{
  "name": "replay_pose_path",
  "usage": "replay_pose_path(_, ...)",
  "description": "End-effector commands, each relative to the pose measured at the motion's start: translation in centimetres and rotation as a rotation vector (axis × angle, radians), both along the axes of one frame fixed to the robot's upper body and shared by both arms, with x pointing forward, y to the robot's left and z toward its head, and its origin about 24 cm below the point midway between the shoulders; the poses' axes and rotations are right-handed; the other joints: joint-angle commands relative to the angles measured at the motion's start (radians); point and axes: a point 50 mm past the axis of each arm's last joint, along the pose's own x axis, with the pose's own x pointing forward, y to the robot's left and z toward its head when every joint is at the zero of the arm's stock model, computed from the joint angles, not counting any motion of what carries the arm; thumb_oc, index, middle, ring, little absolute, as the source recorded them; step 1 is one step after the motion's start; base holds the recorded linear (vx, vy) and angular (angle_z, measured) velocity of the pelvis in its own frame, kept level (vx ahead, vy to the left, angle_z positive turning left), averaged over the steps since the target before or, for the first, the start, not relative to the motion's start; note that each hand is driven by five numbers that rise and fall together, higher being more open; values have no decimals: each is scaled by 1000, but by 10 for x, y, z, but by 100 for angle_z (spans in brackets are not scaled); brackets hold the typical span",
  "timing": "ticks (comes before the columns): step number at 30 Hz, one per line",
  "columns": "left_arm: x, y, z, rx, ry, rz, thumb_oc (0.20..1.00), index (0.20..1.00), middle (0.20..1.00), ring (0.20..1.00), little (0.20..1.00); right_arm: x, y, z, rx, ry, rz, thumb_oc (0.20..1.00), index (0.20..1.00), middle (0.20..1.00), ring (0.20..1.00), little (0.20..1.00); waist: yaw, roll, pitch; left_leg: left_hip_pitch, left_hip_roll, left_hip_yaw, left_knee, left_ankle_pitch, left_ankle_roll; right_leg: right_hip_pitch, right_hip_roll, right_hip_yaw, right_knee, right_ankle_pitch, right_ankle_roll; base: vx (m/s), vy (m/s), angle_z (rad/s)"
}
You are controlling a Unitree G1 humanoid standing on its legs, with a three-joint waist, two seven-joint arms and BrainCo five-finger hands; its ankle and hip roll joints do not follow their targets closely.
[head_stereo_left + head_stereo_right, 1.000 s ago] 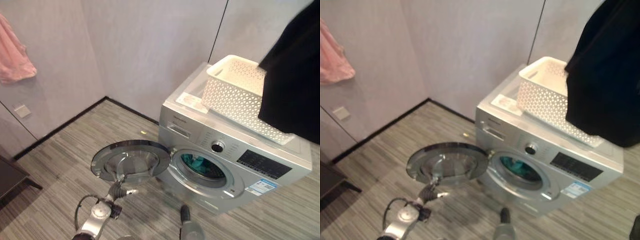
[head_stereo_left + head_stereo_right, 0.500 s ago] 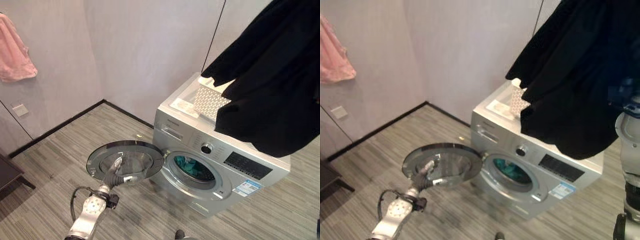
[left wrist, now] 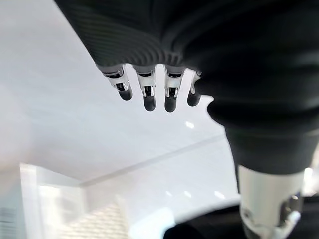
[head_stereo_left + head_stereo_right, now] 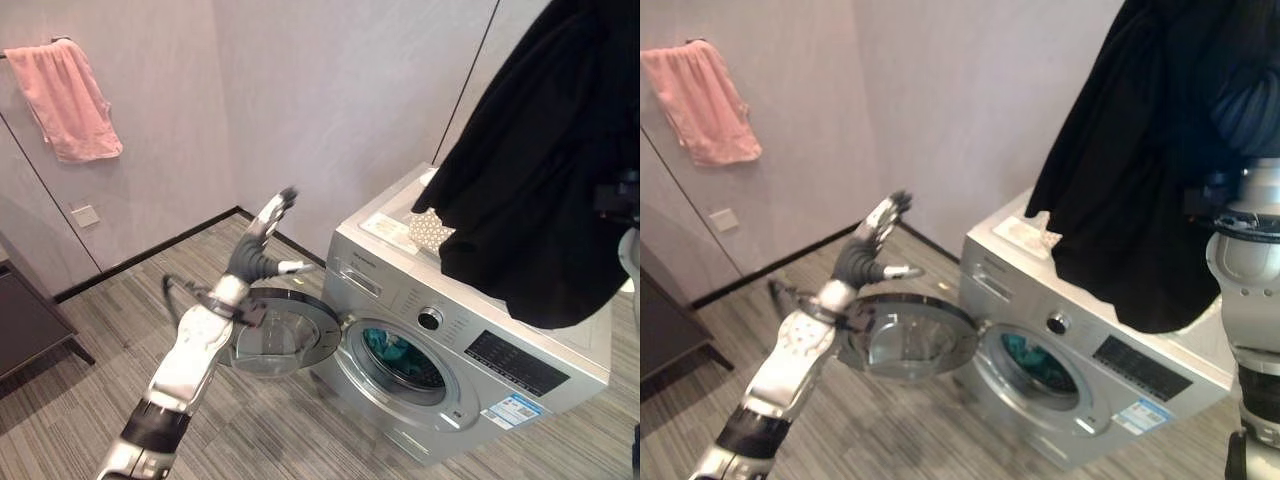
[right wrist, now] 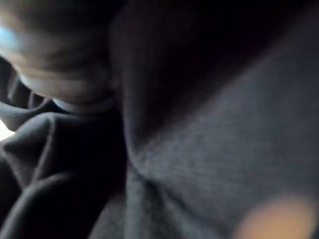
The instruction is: Grab the laundry basket,head to the washer,open it,put in the laundry and shut it.
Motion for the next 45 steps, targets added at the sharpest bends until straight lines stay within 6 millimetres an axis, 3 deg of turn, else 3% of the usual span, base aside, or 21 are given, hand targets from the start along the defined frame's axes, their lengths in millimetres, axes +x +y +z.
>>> replay_pose_path(1,18,-35,3,-77,59,-62,1000,1000,1000,1000,1000,-6,5,38,60,-151,44,200,200,200,200,200,0,34,-44,-20,64,-90,-3,-61,-9,-3,-33,-26,54,-81,43,-5,-41,3)
replay_pose_path(4,35,-53,-1,-108,125,-46,1000,1000,1000,1000,1000,-1,21,46,80,-172,122,200,200,200,200,200,-9,43,-40,-17,71,-87,-5,-57,-15,-1,-26,-27,56,-85,37,-4,-46,2)
replay_pose_path(11,62,-71,9,-113,162,20,1000,1000,1000,1000,1000,3,46,45,105,-166,290,200,200,200,200,200,-34,61,-40,-14,84,-74,-6,-49,-24,-3,-18,-34,68,-97,31,0,-25,-1)
replay_pose_path(15,63,-77,20,-142,144,7,1000,1000,1000,1000,1000,3,48,44,110,-156,313,200,200,200,200,200,-40,65,-37,-14,88,-71,-6,-46,-28,-5,-14,-38,74,-101,29,0,0,0)
replay_pose_path(27,51,-103,66,-288,46,-105,1000,1000,1000,1000,1000,4,44,35,137,-145,316,200,200,200,200,200,-45,70,-35,-18,99,-78,-6,-43,-38,5,-5,-63,82,-116,23,8,-4,6)
replay_pose_path(32,44,-116,73,-352,53,-160,1000,1000,1000,1000,1000,7,44,30,159,-137,316,200,200,200,200,200,-50,70,-34,-17,97,-78,-6,-45,-38,7,-6,-68,81,-117,23,18,2,5)
replay_pose_path(40,31,-139,90,-433,61,-261,1000,1000,1000,1000,1000,22,64,5,211,-31,418,200,200,200,200,200,-57,78,-33,-4,91,-67,-6,-53,-34,12,-12,-66,86,-121,23,12,0,4)
replay_pose_path(45,28,-137,97,-455,43,-279,1000,1000,1000,1000,1000,28,72,-8,221,46,454,200,200,200,200,200,-54,82,-31,2,88,-66,-6,-54,-32,16,-16,-68,88,-122,24,0,0,0)
